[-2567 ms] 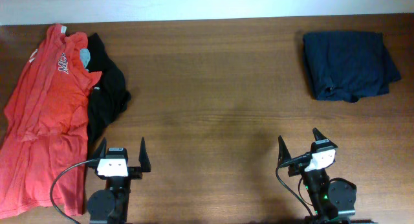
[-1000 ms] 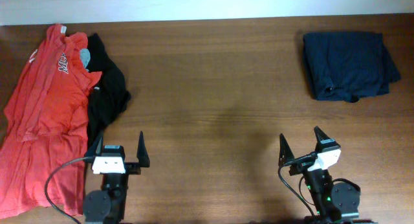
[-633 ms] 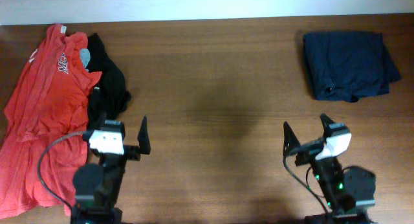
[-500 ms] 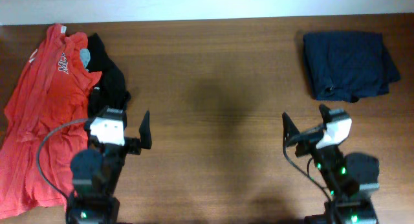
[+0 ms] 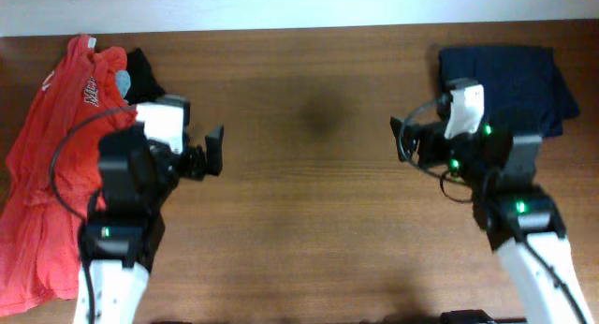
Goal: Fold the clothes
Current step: 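Move the left gripper over the red shirt pile and grasp a shirt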
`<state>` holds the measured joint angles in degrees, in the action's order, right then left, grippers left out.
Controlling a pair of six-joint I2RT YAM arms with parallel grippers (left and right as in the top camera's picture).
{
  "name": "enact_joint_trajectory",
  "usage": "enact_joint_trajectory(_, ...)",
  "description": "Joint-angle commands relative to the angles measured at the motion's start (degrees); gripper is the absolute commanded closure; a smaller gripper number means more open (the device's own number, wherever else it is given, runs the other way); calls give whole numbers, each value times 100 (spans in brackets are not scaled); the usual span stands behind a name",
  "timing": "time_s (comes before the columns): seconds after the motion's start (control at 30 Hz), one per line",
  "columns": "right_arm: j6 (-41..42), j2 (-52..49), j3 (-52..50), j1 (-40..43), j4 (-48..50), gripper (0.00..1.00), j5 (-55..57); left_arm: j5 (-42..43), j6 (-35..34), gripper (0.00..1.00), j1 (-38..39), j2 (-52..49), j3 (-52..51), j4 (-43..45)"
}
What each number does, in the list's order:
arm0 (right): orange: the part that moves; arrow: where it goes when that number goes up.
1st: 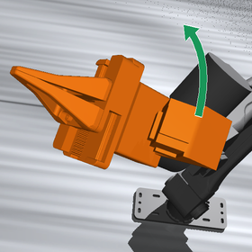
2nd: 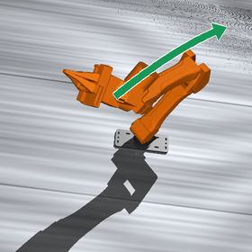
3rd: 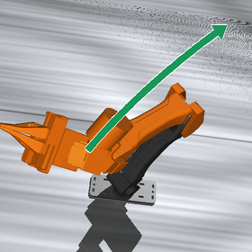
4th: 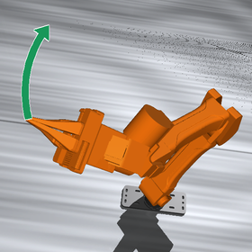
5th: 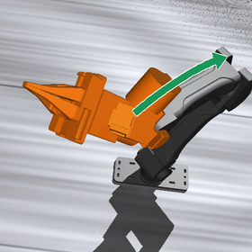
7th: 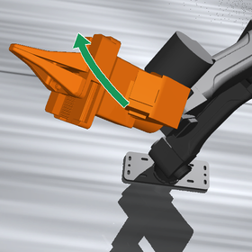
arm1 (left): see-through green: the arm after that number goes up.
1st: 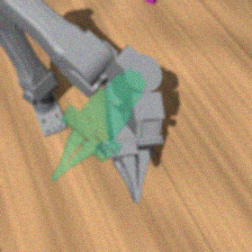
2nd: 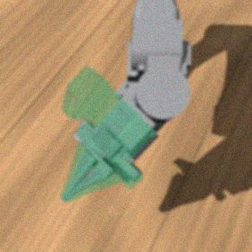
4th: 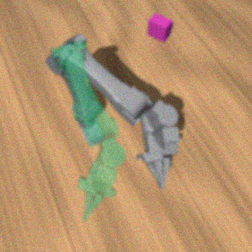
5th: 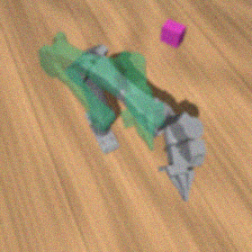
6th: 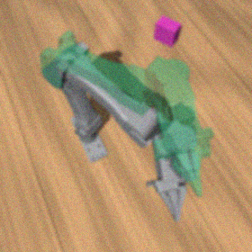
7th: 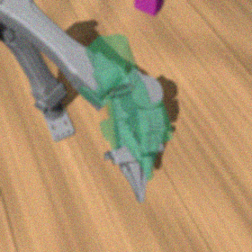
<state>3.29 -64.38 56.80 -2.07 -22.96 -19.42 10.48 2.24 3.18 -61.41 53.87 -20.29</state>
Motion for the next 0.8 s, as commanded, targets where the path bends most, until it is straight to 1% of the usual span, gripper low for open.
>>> enact_joint_trajectory(0.0,59,-431,557,22,-328,2,-127,291,142,1,-35,-586,592,-269)
enact_joint_trajectory(0.13,-2,-817,837,22,-601,1,-367,592,391,1,-35,-1453,1362,-896)
enact_joint_trajectory(0.23,0,-979,848,22,-597,1,-505,984,772,1,-35,-2151,1991,-1541)
enact_joint_trajectory(0.37,24,-1115,846,22,-581,1,-597,1156,815,1,-33,-2966,2640,-2273)
enact_joint_trajectory(0.47,22,-1143,841,22,-586,1,-610,1379,815,1,-24,-3425,2712,-2345)
enact_joint_trajectory(0.77,22,-1261,837,22,-590,1,-588,1377,815,1,-24,-4083,2710,-2396)
